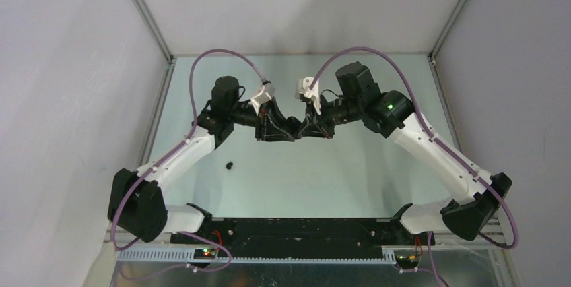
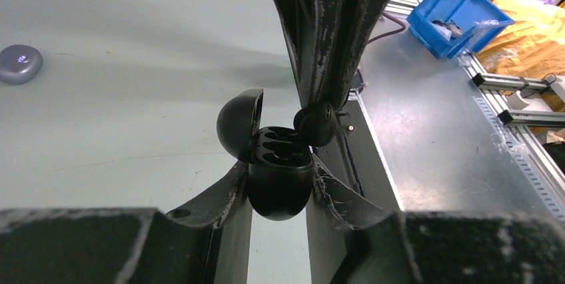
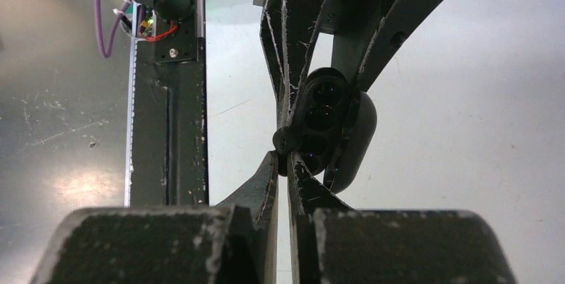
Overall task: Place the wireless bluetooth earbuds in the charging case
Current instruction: Place the earbud in the charging case.
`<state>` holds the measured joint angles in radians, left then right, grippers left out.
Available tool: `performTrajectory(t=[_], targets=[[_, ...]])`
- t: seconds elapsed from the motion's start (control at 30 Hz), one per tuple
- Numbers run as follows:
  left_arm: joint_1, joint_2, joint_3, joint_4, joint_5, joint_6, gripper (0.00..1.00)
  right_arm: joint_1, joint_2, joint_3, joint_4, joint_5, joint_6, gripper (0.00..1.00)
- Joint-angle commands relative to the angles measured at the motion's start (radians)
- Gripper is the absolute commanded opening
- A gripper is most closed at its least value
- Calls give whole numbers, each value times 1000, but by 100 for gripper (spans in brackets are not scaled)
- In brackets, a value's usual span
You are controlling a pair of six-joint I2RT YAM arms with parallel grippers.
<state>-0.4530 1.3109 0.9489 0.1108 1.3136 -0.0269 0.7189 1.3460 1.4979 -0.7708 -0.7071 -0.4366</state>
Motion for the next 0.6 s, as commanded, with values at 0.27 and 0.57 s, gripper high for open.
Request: performTrajectory(t=[0.27, 0.57], targets=[[6, -21, 21, -8, 25, 25, 0, 34, -16, -5, 23, 118, -45, 5], [7, -19, 23, -39, 19, 67, 0, 33, -34, -2, 18, 117, -44, 5]])
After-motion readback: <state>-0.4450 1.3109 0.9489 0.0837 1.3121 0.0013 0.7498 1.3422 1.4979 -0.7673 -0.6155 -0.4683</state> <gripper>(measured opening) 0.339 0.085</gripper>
